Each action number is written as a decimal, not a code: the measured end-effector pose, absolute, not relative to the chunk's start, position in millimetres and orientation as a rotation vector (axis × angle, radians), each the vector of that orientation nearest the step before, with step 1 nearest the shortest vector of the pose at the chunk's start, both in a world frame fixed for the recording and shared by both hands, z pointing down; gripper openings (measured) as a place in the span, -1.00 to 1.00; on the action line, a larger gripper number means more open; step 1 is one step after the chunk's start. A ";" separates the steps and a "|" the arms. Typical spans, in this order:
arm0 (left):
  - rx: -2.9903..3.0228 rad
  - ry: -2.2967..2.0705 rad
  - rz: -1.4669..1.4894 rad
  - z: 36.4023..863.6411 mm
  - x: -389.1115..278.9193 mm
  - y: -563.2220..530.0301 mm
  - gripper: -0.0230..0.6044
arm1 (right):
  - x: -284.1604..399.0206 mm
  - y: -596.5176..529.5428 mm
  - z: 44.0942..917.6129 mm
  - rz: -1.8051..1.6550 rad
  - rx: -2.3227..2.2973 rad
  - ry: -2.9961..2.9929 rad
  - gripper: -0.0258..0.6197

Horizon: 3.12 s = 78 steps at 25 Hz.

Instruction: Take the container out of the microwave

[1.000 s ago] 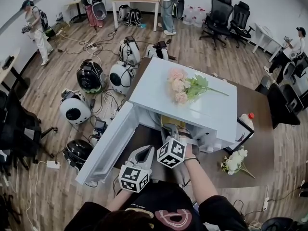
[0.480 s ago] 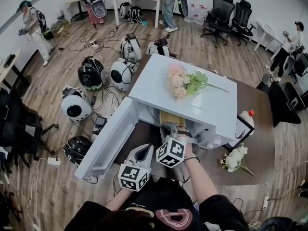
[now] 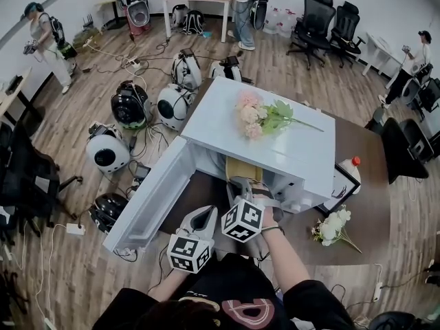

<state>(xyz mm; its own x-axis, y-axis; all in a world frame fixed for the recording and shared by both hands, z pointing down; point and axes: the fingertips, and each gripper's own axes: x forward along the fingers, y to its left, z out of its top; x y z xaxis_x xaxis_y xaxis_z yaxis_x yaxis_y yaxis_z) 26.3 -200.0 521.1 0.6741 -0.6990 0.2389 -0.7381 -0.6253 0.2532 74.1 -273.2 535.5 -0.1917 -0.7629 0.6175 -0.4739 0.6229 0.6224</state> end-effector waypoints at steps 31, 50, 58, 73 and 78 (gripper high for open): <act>2.533 -1.225 0.157 516.9 24.1 -178.8 -0.90 | 73.5 -230.5 526.1 -0.401 0.943 -1.857 -0.79; 2.534 -1.223 0.162 515.8 33.1 -145.6 -0.90 | 74.1 -196.3 524.7 -0.418 0.923 -1.867 -0.79; 2.519 -1.248 0.158 515.3 27.9 -134.8 -0.90 | 72.3 -183.5 517.9 -0.441 0.930 -1.867 -0.79; 2.512 -1.279 0.136 512.1 28.6 -110.7 -0.90 | 73.1 -153.6 507.9 -0.452 0.943 -1.892 -0.79; 2.513 -1.297 0.127 511.4 29.7 -104.1 -0.90 | 74.4 -144.4 507.0 -0.460 0.936 -1.892 -0.79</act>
